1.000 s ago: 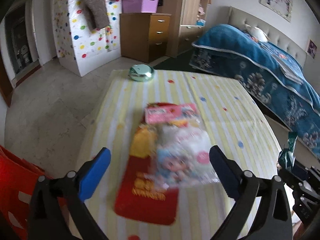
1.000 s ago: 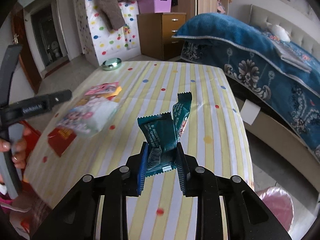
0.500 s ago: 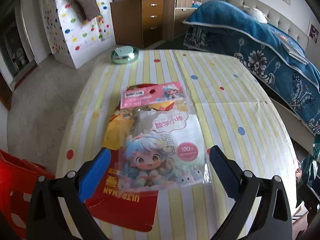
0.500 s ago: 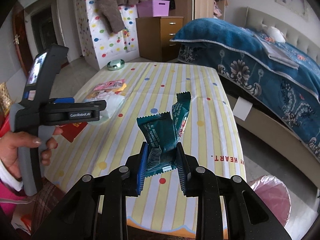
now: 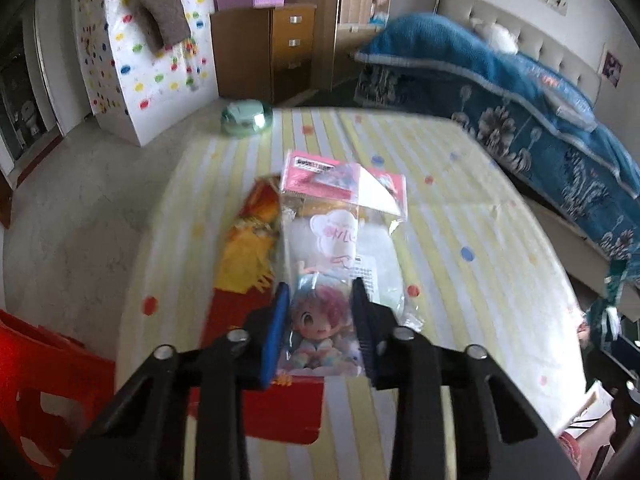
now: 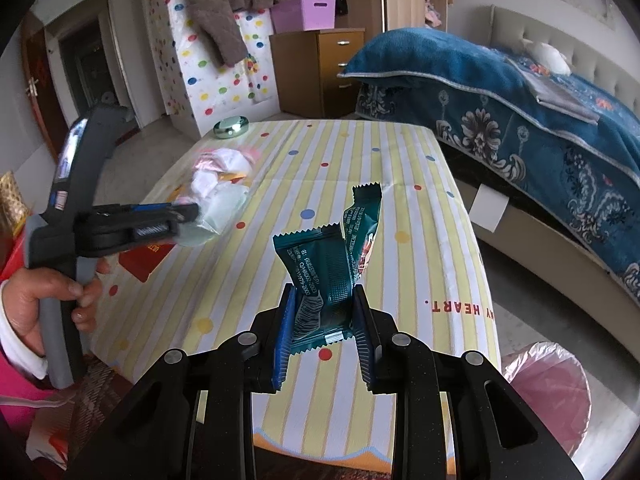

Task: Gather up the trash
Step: 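Grasp the doll toy package with the left gripper while the right gripper holds the wrapper, then carry the wrapper and doll package over the pink bin and open both grippers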

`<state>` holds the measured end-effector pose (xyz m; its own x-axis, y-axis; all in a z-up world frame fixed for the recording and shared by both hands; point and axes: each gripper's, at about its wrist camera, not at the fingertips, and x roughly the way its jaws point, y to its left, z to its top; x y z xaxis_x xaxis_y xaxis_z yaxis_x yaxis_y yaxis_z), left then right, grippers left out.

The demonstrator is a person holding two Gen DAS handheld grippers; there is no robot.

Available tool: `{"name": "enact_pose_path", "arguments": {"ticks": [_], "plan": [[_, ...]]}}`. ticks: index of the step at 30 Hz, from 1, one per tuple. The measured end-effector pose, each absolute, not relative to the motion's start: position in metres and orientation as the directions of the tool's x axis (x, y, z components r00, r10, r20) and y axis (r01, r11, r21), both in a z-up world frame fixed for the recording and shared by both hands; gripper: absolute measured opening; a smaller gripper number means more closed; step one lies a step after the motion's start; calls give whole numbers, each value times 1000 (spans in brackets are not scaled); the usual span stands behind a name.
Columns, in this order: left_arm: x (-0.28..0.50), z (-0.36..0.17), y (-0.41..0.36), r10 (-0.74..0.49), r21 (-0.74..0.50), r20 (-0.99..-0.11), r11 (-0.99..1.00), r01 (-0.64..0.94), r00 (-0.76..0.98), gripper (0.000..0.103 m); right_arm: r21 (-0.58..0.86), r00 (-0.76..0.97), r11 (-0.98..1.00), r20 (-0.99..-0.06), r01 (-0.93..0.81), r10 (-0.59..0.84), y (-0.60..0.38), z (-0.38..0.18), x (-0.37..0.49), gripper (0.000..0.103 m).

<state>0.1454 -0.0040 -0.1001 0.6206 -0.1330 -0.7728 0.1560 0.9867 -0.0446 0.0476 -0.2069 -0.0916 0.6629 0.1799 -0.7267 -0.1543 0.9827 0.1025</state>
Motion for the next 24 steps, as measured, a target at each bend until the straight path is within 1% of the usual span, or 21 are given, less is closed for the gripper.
{"name": "enact_pose_path", "arguments": {"ticks": [2,6,12,18,24], "plan": [[136,-85,1,-155,-55,-740,984,171,654,21,106,671,983,-719,-152,181,-208,-89,45,28],[111,-54,1,-240,-101,-673,967,235,699,20,113,692,983,-699,-144,182,-213,-81,35,28],[78,-35,-37,-349,-125,-618,928,351,705,21,119,717,986,-678,-114,164,-225,-74,19,29],[54,-42,-100,-451,-127,-602,868,480,658,21,111,732,993,-674,-36,102,-249,-69,-4,29],[36,-57,-167,-527,-119,-625,794,597,576,21,100,729,992,-684,82,8,-292,-75,-32,29]]}}
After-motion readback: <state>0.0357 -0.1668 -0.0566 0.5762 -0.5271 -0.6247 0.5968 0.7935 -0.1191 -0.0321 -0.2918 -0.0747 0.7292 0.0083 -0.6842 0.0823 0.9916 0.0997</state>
